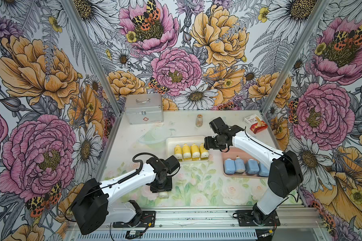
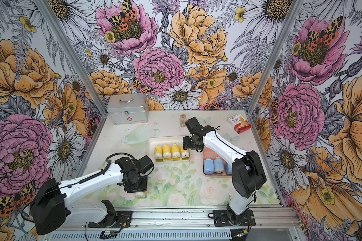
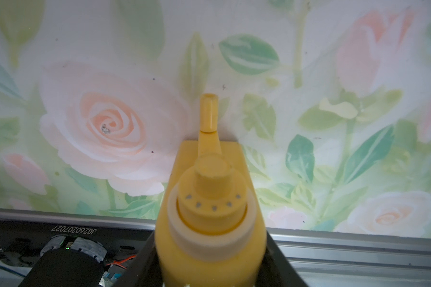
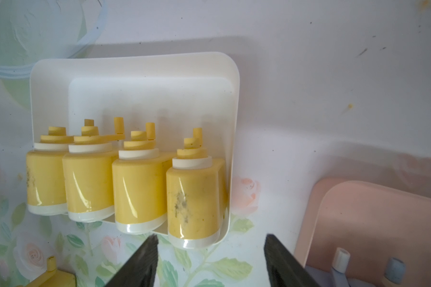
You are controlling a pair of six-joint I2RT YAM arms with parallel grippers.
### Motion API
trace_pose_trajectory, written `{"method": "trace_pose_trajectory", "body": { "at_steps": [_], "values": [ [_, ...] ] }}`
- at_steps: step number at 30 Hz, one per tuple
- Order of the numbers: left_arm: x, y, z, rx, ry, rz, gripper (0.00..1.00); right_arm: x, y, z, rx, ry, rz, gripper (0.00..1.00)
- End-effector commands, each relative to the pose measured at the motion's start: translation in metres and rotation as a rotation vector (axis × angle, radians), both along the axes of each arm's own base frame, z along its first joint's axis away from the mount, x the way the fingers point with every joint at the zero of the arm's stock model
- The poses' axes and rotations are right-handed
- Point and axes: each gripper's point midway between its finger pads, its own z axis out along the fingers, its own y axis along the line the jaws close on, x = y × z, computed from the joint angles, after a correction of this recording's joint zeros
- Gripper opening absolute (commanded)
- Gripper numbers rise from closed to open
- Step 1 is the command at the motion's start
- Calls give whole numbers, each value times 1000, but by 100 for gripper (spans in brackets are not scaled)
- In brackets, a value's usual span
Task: Place the pencil sharpeners by color into the storage box
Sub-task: Pick up the pencil sharpener from the center of the board, then place the pencil sharpener in the storage box.
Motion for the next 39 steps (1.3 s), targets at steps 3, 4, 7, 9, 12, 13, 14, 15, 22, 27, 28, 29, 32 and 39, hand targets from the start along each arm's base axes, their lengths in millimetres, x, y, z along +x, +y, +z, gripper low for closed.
{"method": "trace_pose_trajectory", "body": {
  "at_steps": [3,4,7,9,12,13,14,15,22,27,28,29,32,39],
  "values": [
    [4,-13,7,-59,-2,-1,42,7,6,6,5,-32,8,70],
    [6,-16,10,-68,-8,-2,42,7,6,6,5,-33,9,70],
    [13,-23,18,-91,-27,-5,42,6,6,6,6,-32,11,70],
    [16,-27,22,-103,-36,-10,42,6,6,5,5,-29,9,70],
    [24,-31,29,-124,-46,-11,42,3,5,4,6,-23,7,70],
    [27,-32,31,-132,-48,-12,42,2,3,4,4,-24,4,70],
    [30,-33,34,-141,-50,-12,42,1,2,4,1,-25,3,70],
    [33,-33,37,-144,-54,-13,42,0,2,4,0,-26,3,70],
    [59,-24,62,-135,-87,-26,41,-3,-3,5,-6,-29,2,69],
    [81,-16,81,-123,-108,-41,42,-3,-3,4,-6,-28,3,70],
    [86,-14,84,-120,-113,-43,41,-3,-3,4,-6,-27,1,70],
    [90,-13,87,-117,-113,-48,42,-4,-3,4,-6,-28,2,70],
    [104,-12,92,-118,-112,-53,41,-4,-4,5,-7,-32,0,70],
    [131,-12,100,-95,-106,-89,41,-6,-5,7,-3,-37,4,69]
  ]
}}
